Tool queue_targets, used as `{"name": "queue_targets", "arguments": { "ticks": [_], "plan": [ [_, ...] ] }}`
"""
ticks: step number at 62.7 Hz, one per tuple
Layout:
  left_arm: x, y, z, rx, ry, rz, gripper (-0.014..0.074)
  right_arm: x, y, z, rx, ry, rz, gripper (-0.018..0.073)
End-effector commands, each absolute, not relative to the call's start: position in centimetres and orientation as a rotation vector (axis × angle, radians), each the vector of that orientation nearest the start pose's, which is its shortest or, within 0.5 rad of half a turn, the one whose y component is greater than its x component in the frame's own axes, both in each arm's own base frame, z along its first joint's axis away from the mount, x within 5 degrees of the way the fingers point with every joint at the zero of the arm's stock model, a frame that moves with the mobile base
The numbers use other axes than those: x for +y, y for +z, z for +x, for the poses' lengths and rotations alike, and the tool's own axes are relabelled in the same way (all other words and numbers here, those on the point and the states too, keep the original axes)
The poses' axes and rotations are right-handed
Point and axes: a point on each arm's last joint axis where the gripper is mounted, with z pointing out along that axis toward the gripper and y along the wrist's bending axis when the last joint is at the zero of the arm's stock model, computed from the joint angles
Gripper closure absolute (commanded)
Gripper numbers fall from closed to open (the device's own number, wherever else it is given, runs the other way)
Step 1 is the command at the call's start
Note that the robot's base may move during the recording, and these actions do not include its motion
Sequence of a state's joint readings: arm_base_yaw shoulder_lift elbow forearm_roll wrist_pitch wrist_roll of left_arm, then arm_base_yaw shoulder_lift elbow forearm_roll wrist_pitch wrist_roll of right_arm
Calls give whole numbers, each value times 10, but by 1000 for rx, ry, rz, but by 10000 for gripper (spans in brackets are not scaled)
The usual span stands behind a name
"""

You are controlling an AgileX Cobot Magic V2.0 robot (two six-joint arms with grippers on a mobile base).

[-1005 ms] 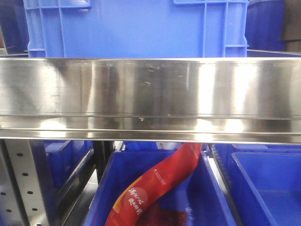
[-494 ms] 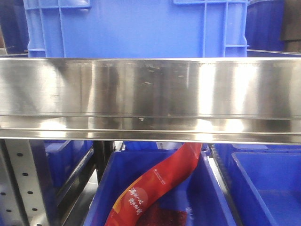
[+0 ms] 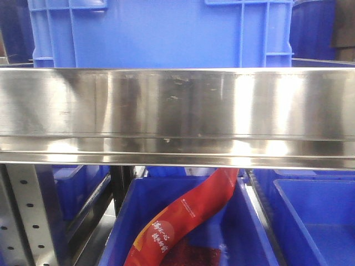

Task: Grab PVC pipe and place in blue bin

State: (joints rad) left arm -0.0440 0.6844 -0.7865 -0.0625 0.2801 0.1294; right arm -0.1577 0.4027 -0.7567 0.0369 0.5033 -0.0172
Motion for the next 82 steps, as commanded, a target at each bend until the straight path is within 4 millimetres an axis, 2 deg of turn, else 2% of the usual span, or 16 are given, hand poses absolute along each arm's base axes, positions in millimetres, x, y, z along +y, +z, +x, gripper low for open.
{"name": "queue_targets", "arguments": {
  "ticks": [1,11,26,54,69,82],
  "plan": [
    [-13,402,139,1593,-17,139,707,-8,395,62,1572,-102,121,721],
    [-29,410,146,1580,-69,243,707,-8,396,62,1561,-102,121,721],
    [-56,424,167,1546,-140,370,707,-8,396,62,1561,-102,121,721],
    [-74,463,212,1485,-148,367,707,-8,396,62,1563,-102,121,721],
    [-85,465,242,1501,-129,387,707,-8,396,62,1563,-102,121,721],
    [-101,459,269,1465,-119,424,707,-8,396,62,1563,-102,121,721]
  ]
}}
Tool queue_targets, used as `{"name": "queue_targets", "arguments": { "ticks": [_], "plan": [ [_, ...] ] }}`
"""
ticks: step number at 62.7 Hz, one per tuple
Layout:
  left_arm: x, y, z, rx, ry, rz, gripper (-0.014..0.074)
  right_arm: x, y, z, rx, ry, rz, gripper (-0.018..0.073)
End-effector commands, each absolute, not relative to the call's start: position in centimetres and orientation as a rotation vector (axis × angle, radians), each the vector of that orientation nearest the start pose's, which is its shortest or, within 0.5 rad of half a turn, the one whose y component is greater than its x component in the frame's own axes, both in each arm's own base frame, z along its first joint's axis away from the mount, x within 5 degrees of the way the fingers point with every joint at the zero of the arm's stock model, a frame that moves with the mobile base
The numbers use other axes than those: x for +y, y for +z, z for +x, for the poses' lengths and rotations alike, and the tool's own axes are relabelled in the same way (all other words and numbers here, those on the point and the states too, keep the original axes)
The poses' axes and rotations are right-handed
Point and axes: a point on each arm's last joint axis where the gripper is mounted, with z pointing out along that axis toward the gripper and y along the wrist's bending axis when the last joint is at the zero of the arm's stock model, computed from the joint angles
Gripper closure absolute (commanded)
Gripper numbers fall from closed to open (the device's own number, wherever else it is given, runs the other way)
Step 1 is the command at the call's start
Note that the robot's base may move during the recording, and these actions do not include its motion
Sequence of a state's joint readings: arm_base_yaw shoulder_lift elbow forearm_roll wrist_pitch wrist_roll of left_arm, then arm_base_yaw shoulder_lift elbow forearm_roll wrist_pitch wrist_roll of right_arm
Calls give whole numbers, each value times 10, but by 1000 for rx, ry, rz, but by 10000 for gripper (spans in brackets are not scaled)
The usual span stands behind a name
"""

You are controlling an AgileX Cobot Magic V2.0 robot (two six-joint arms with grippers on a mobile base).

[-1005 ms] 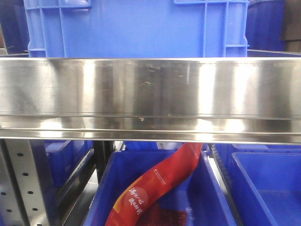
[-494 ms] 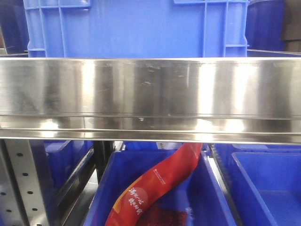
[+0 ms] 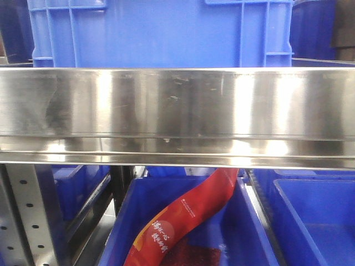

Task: Grab PVC pipe and place in blue bin

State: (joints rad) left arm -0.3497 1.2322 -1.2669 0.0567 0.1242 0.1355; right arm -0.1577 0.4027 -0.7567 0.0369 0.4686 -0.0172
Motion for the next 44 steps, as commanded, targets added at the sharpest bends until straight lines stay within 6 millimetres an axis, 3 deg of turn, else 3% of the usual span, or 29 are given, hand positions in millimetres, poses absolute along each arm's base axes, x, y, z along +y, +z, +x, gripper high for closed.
{"name": "queue_targets", "arguments": {
  "ticks": [1,24,44],
  "plan": [
    [-103,458,271,1469,-121,428,707,-8,396,62,1563,-102,121,721],
    [-119,430,308,1470,-108,459,707,-8,396,62,1569,-102,121,721],
    [-123,418,318,1504,-106,471,674,-8,395,62,1574,-101,121,721]
  ]
}}
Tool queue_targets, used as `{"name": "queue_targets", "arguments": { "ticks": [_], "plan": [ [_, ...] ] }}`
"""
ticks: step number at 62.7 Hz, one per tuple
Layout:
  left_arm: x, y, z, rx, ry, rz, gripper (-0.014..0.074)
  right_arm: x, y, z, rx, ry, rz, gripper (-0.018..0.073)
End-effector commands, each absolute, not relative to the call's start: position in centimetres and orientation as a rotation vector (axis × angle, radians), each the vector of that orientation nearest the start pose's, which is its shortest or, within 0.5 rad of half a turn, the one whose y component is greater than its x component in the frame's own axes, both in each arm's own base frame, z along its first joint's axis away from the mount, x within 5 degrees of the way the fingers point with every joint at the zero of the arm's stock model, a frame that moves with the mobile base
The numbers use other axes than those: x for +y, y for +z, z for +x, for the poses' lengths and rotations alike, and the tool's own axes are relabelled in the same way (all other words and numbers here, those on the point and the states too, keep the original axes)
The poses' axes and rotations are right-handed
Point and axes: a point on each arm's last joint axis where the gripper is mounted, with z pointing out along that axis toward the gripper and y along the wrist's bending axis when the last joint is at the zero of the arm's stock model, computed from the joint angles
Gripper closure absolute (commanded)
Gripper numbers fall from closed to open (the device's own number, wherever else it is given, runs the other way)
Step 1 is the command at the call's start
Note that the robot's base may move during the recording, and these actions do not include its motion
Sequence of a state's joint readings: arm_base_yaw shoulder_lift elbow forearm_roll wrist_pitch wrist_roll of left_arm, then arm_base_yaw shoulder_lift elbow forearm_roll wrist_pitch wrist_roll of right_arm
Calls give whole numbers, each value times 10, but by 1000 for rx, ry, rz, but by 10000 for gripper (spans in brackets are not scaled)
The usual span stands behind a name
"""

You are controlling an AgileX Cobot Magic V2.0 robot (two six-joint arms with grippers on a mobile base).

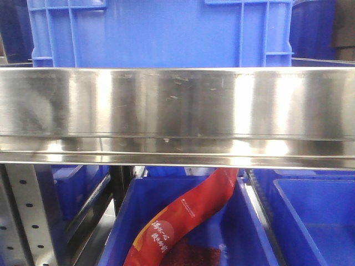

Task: Grab PVC pipe and place in blue bin

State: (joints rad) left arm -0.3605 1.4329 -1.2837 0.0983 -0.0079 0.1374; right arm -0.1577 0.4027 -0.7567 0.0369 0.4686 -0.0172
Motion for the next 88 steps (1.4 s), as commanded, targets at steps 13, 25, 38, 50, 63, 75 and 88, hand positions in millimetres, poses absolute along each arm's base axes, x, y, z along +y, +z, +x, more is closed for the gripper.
{"name": "queue_targets", "arguments": {
  "ticks": [13,25,38,50,63,75,88],
  "plan": [
    [-123,418,318,1504,-106,471,415,-8,395,62,1577,-101,122,721],
    [-123,417,318,1513,-105,472,372,-8,395,62,1579,-101,122,721],
    [-131,423,306,1512,-133,502,497,-8,394,62,1587,-101,122,721],
    [-132,438,281,1516,-145,534,707,-8,394,62,1587,-101,122,721],
    [-120,445,257,1511,-128,539,707,-7,398,62,1546,-62,134,721],
    [-103,434,221,1509,-137,532,707,-3,401,62,1522,-73,61,721],
    [-84,420,179,1461,-198,474,707,1,406,62,1463,-6,47,721]
  ]
}}
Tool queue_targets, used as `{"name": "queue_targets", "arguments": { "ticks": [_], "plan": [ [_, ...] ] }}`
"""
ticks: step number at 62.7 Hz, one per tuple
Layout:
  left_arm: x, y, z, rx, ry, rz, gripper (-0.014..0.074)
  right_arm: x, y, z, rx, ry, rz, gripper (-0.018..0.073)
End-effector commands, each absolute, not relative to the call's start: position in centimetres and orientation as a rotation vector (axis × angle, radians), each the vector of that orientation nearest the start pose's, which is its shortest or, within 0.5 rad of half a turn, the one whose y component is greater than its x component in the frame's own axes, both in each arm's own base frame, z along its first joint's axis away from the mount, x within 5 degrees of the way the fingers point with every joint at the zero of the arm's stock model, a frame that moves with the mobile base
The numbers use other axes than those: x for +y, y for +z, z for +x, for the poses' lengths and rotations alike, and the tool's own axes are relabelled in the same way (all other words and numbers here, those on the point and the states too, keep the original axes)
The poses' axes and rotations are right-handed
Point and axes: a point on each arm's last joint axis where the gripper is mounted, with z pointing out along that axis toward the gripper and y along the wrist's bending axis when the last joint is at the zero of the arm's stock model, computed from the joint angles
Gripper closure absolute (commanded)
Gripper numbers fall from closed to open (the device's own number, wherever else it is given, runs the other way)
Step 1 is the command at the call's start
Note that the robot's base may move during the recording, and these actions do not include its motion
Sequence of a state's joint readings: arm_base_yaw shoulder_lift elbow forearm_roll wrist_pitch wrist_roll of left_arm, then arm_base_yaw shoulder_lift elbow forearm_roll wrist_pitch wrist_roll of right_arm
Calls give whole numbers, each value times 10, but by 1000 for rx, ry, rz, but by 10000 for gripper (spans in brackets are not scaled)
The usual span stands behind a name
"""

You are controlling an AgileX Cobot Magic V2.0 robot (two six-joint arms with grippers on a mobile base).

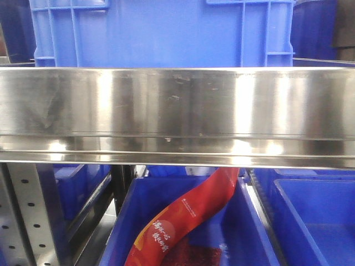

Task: Grab PVC pipe and place in blue bin

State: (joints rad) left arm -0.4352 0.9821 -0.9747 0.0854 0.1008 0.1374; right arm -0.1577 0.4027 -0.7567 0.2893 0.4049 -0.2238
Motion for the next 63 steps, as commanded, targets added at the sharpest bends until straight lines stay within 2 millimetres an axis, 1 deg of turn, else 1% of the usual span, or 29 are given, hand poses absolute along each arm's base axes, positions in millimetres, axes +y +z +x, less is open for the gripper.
{"name": "queue_targets", "arguments": {
  "ticks": [1,9,18,25,29,34,39,44,50,57,63],
  "plan": [
    [-82,418,175,1457,-201,471,707,1,406,62,1462,-8,41,721],
    [-73,409,156,1437,-203,465,707,2,407,67,1472,9,35,721],
    [-67,398,142,1435,-203,464,707,6,423,77,1473,49,-28,721],
    [-64,391,136,1439,-203,462,707,11,432,91,1491,107,-87,721],
    [-61,386,137,1455,-192,452,707,16,435,103,1508,144,-120,721],
    [-57,382,137,1476,-197,409,707,22,441,119,1484,156,-171,721],
    [-52,383,137,1478,-183,376,707,29,446,133,1462,174,-203,721],
    [-47,385,135,1470,-162,354,707,37,447,147,1478,198,-230,721],
    [-41,387,132,1462,-137,327,707,45,443,167,1500,202,-255,721],
    [-34,387,128,1477,-101,295,707,52,439,193,1494,197,-239,721],
    [-28,385,127,1511,-62,275,707,55,437,209,1475,169,-235,721]
  ]
}}
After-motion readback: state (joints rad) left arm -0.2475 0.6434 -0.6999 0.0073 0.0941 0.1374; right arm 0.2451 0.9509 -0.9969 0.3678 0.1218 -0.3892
